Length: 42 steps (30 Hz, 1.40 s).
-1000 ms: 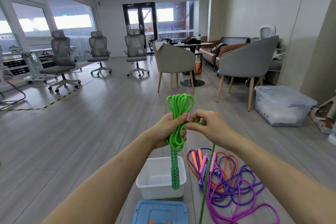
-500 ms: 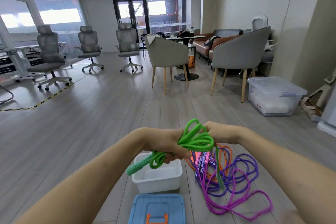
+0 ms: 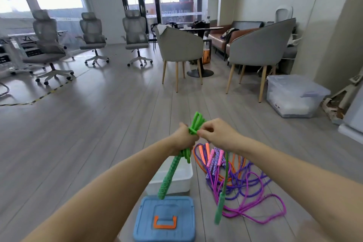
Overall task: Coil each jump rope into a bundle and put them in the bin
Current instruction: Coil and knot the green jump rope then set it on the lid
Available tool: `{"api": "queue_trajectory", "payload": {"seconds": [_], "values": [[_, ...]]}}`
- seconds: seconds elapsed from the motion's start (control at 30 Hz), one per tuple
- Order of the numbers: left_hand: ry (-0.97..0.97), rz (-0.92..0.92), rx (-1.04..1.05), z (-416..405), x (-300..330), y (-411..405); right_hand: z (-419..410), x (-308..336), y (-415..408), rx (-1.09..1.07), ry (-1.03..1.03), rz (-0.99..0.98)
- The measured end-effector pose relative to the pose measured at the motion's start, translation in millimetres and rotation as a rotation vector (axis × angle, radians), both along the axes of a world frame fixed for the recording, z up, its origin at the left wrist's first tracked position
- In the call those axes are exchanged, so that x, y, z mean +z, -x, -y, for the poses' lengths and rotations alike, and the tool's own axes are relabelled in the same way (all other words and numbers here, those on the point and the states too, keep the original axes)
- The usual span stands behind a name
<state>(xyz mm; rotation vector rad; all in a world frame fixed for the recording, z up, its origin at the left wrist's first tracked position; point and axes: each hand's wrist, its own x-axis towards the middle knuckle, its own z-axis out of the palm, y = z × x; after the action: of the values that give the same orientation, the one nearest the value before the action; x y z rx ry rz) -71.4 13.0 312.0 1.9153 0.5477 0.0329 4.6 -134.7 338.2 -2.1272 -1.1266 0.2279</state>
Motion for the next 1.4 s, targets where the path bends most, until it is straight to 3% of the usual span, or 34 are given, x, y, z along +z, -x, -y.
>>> {"api": "queue_trajectory", "payload": {"seconds": [0.13, 0.27, 0.53, 0.77, 1.13, 1.4], "values": [[0.195, 0.165, -0.142, 2.2, 34.3, 4.4, 24.2, 8.2, -7.4, -0.046, -0.145, -0.387], [0.235, 0.203, -0.335, 4.4, 55.1, 20.1, 36.2, 13.9, -3.8, 0.115, -0.165, -0.695], [0.468, 0.128, -0.544, 1.6, 79.8, 36.0, 36.4, 31.4, 8.6, 0.365, -0.254, -0.819], [0.539, 0.137, -0.487, -3.7, 81.8, 37.4, 28.5, 34.6, 13.2, 0.266, -0.303, -0.575], [0.185, 0.287, -0.293, 2.8, 80.0, 43.0, 14.2, 35.4, 16.1, 0.085, -0.452, -0.556], [0.145, 0.391, -0.194, 8.0, 80.4, 37.4, 29.6, 28.6, -4.2, 0.306, -0.382, -0.837]]}}
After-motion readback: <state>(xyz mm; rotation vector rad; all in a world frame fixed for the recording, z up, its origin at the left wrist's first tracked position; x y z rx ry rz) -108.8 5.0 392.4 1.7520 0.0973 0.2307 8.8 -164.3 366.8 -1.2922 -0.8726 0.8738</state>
